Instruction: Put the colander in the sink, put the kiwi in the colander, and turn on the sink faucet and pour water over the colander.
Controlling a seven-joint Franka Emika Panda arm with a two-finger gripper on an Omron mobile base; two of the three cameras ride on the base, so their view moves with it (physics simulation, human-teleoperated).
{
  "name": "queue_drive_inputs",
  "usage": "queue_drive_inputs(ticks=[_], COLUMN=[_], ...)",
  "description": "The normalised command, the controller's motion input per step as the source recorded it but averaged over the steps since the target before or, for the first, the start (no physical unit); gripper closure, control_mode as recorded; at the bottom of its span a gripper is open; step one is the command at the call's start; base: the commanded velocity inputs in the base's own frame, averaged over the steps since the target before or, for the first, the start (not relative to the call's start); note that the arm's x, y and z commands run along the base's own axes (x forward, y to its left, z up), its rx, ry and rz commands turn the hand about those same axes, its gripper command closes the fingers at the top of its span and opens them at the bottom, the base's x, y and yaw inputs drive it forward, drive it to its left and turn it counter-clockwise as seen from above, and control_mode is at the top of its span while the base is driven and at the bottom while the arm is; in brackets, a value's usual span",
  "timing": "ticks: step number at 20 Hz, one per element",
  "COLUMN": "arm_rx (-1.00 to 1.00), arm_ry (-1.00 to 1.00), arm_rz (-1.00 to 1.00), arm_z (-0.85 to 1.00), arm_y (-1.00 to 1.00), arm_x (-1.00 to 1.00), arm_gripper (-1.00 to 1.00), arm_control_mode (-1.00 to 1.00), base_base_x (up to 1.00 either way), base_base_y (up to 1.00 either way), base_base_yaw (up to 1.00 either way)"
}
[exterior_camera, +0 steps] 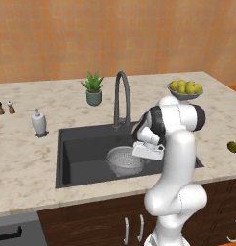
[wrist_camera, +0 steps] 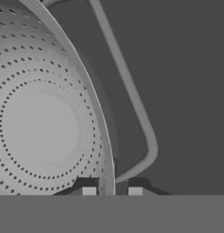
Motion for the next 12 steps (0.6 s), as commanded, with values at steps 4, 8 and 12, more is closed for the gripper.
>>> queue_drive_inputs(ticks=[4,8,12], arm_rx=[0.00,0.00,0.00], arm_ry=[0.00,0.00,0.00], arm_rz=[0.05,0.05,0.04], arm_z=[-0.27,-0.19,-0.16], arm_y=[0.06,0.00,0.00], arm_x=[0.01,0.00,0.00], arm_gripper=[1.00,1.00,1.00], arm_control_mode=[-1.00,-1.00,-1.00], base_base_x=[0.00,0.00,0.00], base_base_y=[0.00,0.00,0.00], base_base_yaw=[0.00,0.00,0.00])
